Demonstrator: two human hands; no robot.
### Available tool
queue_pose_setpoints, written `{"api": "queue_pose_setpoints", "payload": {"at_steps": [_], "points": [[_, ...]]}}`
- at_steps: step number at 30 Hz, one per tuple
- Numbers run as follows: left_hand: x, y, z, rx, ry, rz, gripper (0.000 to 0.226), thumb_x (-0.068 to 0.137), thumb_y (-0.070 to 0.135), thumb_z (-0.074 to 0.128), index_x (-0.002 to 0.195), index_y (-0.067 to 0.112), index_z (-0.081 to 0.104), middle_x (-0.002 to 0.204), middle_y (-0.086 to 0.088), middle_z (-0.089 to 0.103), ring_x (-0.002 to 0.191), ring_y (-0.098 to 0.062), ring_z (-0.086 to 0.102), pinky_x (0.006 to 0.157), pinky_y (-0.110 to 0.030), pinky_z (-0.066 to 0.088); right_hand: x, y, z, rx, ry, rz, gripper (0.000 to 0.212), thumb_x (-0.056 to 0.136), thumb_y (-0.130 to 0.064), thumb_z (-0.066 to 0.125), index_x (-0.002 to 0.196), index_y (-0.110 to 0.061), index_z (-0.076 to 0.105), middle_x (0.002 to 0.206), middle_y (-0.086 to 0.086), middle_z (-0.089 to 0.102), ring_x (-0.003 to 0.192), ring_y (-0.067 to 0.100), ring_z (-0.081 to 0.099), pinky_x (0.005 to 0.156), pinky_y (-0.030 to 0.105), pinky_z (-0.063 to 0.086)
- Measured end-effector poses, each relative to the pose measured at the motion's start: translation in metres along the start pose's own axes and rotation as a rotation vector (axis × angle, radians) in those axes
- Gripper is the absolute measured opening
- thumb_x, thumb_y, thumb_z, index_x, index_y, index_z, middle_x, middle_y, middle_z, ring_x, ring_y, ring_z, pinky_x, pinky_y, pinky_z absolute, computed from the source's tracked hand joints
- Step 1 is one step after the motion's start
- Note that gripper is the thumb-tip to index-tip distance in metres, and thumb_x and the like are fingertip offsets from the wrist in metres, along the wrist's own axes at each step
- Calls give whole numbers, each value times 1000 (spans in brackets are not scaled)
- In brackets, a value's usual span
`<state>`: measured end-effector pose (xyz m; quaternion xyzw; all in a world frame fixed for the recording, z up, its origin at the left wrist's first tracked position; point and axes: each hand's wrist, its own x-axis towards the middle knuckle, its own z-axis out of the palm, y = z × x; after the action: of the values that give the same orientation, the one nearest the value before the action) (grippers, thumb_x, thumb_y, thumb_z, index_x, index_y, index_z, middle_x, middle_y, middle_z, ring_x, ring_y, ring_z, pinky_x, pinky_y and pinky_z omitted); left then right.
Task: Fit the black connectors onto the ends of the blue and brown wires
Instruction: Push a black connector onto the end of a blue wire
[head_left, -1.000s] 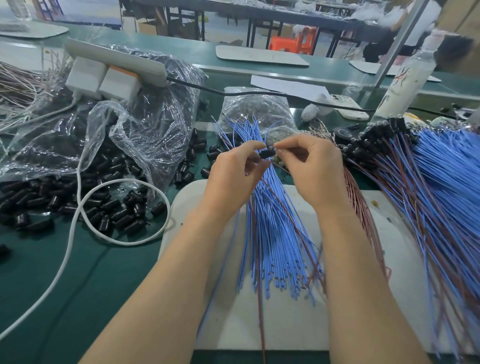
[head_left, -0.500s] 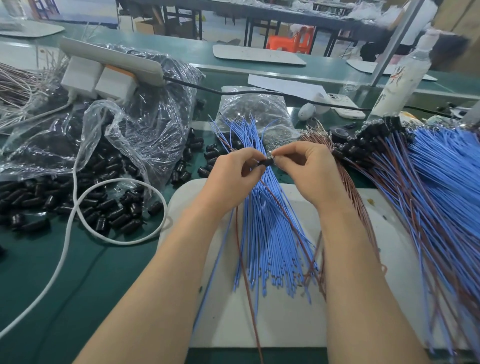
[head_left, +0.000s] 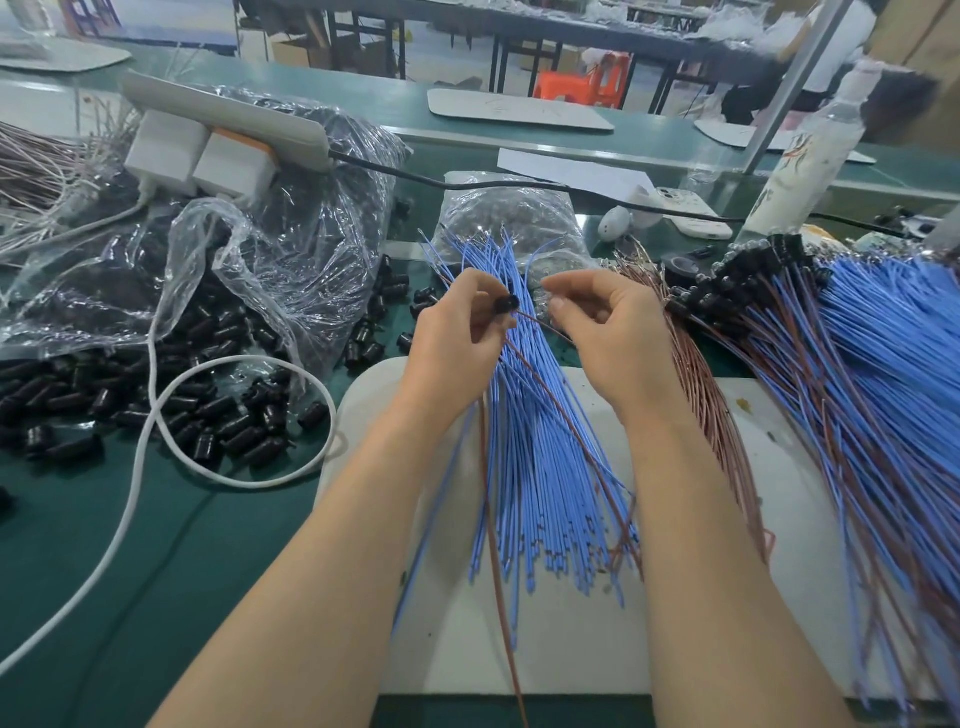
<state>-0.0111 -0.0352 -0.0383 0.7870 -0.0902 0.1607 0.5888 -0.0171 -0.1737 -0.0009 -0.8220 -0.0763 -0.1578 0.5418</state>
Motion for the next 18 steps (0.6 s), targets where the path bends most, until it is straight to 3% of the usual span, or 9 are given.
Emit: {"api": "queue_pose_setpoints", "payload": {"at_steps": [4, 9, 13, 18], "points": [[-1, 1, 0, -55, 2, 20, 24, 90, -4, 54, 95, 19, 52, 95, -1, 71, 94, -9, 67, 92, -31, 52, -3, -4, 4, -9, 9, -53, 10, 88, -6, 64, 94, -13, 67, 84, -3, 68, 80, 13, 66, 86, 35, 55], [-2, 2, 0, -36, 12, 27, 22, 91, 0, 55, 94, 22, 52, 96, 0, 71, 95, -10, 67, 92, -35, 52, -5, -5, 6, -49, 29, -123, 5, 88, -8, 65, 89, -13, 66, 78, -8, 66, 75, 7, 65, 81, 28, 55], [-2, 1, 2, -10, 10, 39, 20, 90, 2, 56, 95, 22, 54, 87, 11, 69, 89, -10, 68, 89, -34, 53, -6, -5, 9, -137, 51, -171, 2, 87, -10, 67, 87, -10, 68, 73, -11, 63, 70, 1, 60, 72, 15, 50], [-1, 0, 3, 39, 16, 48, 22, 91, 4, 56, 95, 26, 54, 87, 6, 70, 85, -11, 66, 81, -26, 51, -5, -5, 9, -153, 123, -164, 7, 91, -15, 62, 90, -8, 63, 73, -10, 63, 69, 0, 60, 72, 16, 50]]}}
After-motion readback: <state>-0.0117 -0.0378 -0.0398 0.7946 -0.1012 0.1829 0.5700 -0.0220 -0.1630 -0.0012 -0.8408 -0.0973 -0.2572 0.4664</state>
